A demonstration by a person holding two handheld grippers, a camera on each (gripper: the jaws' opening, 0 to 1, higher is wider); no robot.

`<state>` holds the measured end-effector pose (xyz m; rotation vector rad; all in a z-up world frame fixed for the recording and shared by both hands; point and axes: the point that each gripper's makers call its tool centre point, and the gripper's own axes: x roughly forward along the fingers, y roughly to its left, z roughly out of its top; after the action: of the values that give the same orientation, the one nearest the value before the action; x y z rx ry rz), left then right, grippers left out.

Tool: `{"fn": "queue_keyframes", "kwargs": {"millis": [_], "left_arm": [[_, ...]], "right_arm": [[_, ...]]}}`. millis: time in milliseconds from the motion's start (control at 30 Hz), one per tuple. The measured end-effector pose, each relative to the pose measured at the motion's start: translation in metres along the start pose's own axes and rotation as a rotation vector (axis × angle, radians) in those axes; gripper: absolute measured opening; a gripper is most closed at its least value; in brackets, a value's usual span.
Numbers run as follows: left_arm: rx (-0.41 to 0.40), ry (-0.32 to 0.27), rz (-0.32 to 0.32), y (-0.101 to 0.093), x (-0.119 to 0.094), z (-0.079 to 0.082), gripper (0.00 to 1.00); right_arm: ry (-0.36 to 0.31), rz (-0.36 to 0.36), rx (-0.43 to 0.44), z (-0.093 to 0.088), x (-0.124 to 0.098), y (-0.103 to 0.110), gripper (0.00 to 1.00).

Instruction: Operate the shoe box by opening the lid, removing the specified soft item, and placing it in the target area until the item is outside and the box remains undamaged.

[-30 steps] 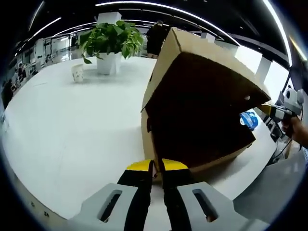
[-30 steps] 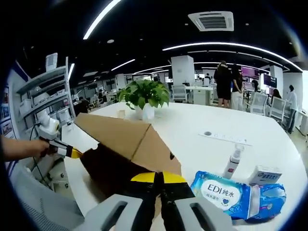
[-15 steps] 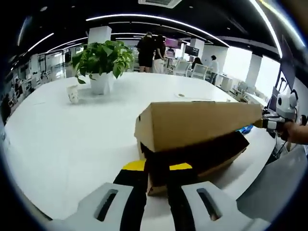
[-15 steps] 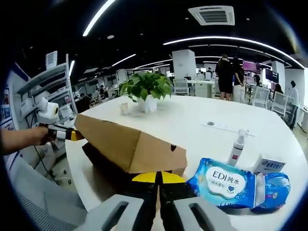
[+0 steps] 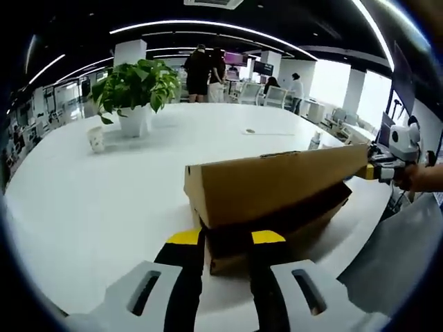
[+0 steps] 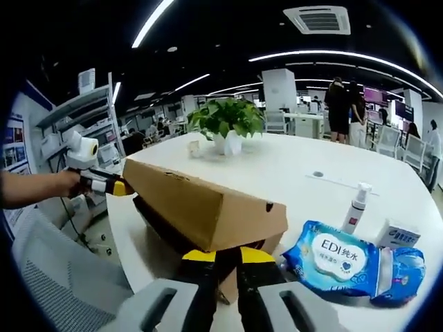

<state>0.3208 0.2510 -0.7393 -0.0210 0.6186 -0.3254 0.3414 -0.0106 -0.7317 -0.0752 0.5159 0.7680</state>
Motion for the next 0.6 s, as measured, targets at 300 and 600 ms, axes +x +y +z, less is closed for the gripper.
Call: {"fn": "queue_keyframes", "kwargs": {"millis": [300, 600], "left_arm": [[0.018, 0.031, -0.001, 0.001, 0.0, -0.013, 0.28], [0.026, 0.055, -0.008, -0.001, 0.005, -0.023, 0.29]], "right_arm": [[0.032, 0.017, -0.064, -0.01, 0.0, 0.005, 0.15], [0.08, 0.028, -0.097, -0.024, 0.004, 0.006, 0.2]]}}
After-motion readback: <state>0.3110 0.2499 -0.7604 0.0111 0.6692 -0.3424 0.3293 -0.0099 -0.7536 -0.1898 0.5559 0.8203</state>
